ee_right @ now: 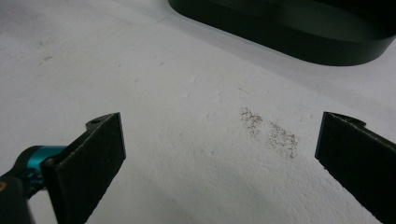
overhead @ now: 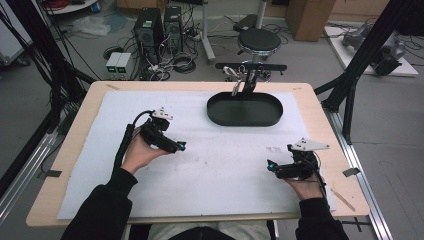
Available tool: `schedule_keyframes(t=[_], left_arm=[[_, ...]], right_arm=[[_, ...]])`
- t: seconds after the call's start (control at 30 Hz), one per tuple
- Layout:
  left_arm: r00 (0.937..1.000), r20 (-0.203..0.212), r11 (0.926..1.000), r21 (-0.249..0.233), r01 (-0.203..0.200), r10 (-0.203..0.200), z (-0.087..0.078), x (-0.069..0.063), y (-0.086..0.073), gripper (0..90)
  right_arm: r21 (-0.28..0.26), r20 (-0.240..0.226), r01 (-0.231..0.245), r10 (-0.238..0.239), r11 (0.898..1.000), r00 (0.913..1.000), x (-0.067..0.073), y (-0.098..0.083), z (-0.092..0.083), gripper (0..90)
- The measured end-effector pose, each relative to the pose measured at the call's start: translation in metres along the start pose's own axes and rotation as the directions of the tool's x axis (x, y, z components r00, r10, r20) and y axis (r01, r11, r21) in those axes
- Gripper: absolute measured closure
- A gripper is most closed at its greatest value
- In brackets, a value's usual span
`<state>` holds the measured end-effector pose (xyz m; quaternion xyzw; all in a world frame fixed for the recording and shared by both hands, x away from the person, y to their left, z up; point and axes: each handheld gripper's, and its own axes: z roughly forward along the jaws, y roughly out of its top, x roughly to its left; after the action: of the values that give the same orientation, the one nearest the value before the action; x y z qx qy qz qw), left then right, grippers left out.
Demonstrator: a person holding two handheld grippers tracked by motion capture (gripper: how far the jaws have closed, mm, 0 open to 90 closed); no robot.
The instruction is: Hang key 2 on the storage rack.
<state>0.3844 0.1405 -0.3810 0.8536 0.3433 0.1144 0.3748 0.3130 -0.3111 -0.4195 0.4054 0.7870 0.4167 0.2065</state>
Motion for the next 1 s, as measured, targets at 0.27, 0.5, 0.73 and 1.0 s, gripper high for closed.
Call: schedule_keyframes(t=[0.27,0.5,0.73,1.0], left_arm=[[0.9983,-0.055,0.9994,-0.030,0.018,-0.020,-0.019,0.007,-0.013,1.7],[0.9938,-0.104,0.9985,-0.043,0.034,-0.038,-0.040,0.013,-0.027,1.7],[0.9813,-0.157,0.9926,-0.065,0.103,-0.112,-0.062,0.026,-0.057,1.7],[0.9680,-0.168,0.9764,-0.141,0.163,-0.186,-0.082,0.039,-0.090,1.7]], right_arm=[[0.003,-0.005,0.005,-0.005,1.000,1.0000,0.002,0.000,0.000,0.8],[0.010,-0.009,0.002,-0.002,1.000,1.0000,0.005,0.000,-0.001,0.8],[0.008,-0.015,0.005,-0.005,1.000,0.9999,0.005,-0.001,-0.001,0.8],[0.011,-0.017,0.007,-0.006,1.000,0.9998,0.006,-0.001,-0.001,0.8]])
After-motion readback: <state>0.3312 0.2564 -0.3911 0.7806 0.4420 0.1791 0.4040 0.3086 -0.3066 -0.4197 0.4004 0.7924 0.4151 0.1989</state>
